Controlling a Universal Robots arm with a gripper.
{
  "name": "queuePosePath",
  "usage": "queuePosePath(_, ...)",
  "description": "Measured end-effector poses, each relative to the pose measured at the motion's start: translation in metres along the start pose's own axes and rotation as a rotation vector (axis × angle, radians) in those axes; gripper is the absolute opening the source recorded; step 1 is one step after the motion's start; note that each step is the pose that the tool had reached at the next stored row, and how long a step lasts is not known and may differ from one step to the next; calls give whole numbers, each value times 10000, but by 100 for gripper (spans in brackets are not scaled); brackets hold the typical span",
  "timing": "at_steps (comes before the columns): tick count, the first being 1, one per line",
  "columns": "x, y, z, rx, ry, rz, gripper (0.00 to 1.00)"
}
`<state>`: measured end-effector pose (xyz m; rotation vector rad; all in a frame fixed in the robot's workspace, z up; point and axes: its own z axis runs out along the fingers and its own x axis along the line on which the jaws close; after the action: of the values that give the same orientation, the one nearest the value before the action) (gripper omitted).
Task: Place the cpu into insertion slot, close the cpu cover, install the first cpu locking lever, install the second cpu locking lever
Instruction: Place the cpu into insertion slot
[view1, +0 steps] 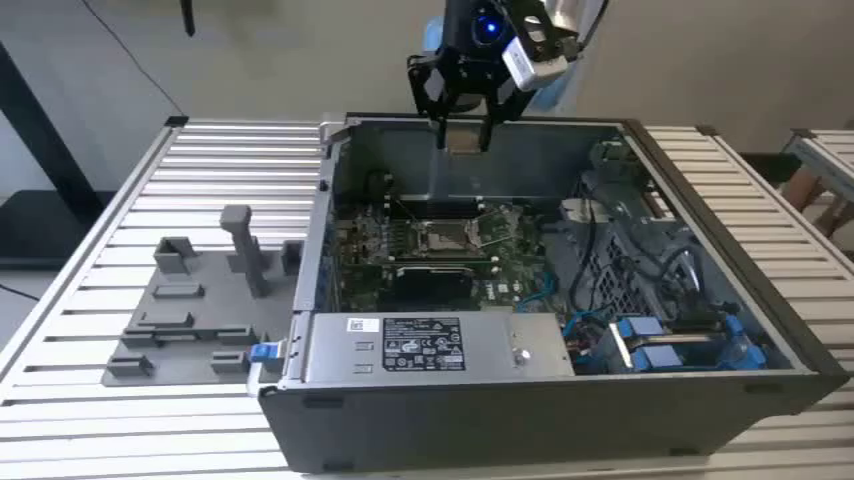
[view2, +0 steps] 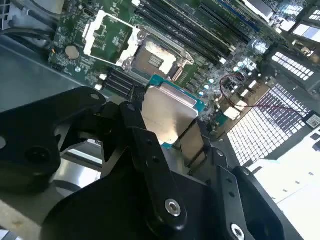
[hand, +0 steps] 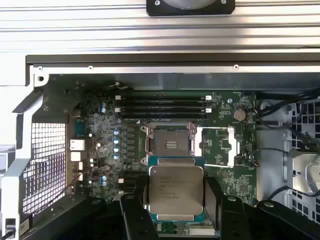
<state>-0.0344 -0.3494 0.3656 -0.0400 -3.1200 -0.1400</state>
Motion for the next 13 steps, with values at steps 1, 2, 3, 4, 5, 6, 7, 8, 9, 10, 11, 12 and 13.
queuePosePath(1,0,0,0,0,0,0,55)
queuePosePath(2,0,0,0,0,0,0,55)
queuePosePath(3,0,0,0,0,0,0,55)
queuePosePath(4,0,0,0,0,0,0,55)
queuePosePath(5,0,0,0,0,0,0,55)
queuePosePath(6,0,0,0,0,0,0,55)
queuePosePath(7,0,0,0,0,0,0,55)
queuePosePath(8,0,0,0,0,0,0,55)
queuePosePath(9,0,0,0,0,0,0,55)
queuePosePath(10,0,0,0,0,0,0,55)
queuePosePath(11,0,0,0,0,0,0,55)
queuePosePath(12,0,0,0,0,0,1,55)
queuePosePath(13,0,0,0,0,0,6,55)
